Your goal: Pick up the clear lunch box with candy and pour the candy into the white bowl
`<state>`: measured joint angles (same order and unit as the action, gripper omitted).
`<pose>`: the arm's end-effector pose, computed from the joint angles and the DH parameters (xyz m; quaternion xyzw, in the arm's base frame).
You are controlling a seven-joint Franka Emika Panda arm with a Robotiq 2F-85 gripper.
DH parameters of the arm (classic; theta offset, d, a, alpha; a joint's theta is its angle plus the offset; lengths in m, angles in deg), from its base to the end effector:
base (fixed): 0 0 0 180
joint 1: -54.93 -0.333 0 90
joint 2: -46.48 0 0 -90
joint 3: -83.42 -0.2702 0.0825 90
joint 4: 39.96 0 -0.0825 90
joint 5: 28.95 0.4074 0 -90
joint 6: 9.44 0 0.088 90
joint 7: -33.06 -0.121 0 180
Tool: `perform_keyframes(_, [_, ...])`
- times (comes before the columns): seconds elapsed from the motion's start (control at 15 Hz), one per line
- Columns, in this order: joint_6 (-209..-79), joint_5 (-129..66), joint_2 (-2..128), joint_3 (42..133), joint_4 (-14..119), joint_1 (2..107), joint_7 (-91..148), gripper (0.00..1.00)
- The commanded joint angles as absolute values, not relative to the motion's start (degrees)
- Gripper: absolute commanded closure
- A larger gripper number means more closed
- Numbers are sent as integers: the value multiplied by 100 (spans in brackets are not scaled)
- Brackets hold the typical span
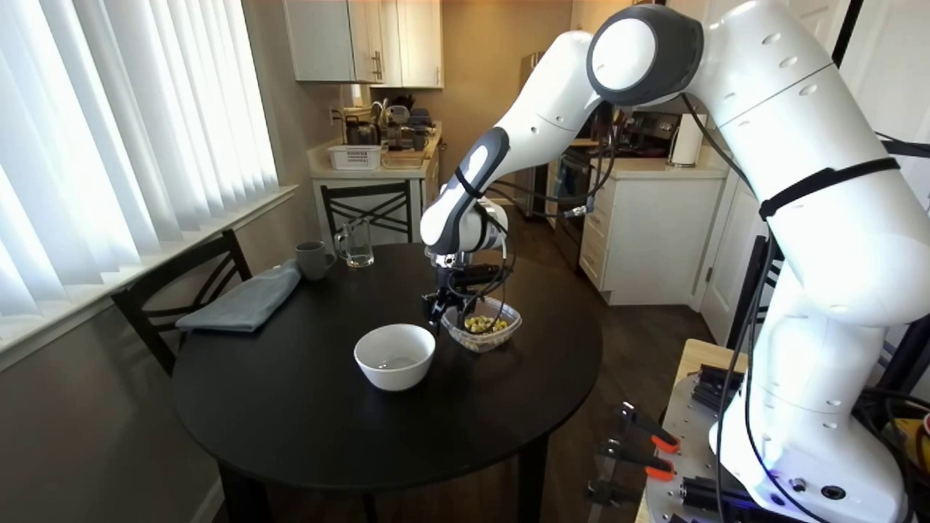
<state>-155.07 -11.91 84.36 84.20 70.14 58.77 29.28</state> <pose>0.5977 -0.0501 0.0694 -0.9776 0.1948 0.0193 0.0771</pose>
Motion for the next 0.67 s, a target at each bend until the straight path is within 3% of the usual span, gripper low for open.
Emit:
perform_keyframes(0.0, [-15808,-1390,8462,8446,7104,5777,2760,59])
perform_keyframes(0.33, [-16548,-1445,8247,8480,7504,5667,2691,91])
perform_keyframes(0.4, [-16729,-1428,8193,8471,7609,5662,2677,95])
perform_keyframes(0.6, [-17124,-1395,8015,8437,7878,5697,2659,92])
